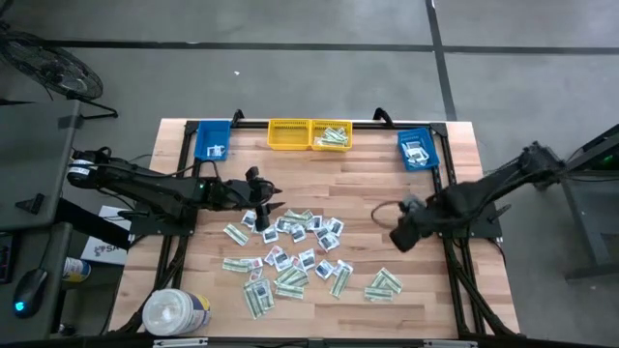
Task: Pick & Place First Aid Supplies
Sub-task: Put the green bandage pack into the right yellow bin
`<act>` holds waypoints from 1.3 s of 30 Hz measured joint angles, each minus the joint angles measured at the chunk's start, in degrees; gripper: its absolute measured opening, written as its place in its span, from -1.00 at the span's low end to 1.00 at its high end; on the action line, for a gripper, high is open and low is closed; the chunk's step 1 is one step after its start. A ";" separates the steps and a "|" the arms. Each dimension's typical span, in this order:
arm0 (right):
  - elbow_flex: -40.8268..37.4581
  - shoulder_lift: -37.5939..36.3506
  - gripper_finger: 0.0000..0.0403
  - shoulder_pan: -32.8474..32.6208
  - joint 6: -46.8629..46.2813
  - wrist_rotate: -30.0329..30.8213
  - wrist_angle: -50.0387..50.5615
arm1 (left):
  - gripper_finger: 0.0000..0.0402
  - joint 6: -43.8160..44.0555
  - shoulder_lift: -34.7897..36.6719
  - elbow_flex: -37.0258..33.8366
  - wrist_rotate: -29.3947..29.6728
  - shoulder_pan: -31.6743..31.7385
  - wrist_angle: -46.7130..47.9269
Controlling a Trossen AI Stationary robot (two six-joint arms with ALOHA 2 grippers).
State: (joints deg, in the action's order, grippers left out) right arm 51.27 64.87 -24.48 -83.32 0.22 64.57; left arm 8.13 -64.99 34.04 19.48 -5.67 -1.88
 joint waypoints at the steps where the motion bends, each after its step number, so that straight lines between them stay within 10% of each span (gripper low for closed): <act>1: 0.00 1.41 -0.36 -1.55 -1.79 -0.87 -0.34 | -0.14 0.93 0.00 0.00 -0.81 0.00 0.51; 15: 0.00 18.04 -0.36 -16.25 -18.10 -6.75 -16.61 | -0.14 9.04 0.00 0.00 -1.76 -5.46 5.17; 39: -0.02 26.42 -0.36 -27.08 -32.20 5.01 -23.75 | -0.14 8.71 0.00 0.00 0.62 -6.36 5.04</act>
State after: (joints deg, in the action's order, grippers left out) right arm 51.24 91.29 -51.56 -115.52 5.23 40.81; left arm 16.84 -64.99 34.04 20.10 -12.03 3.16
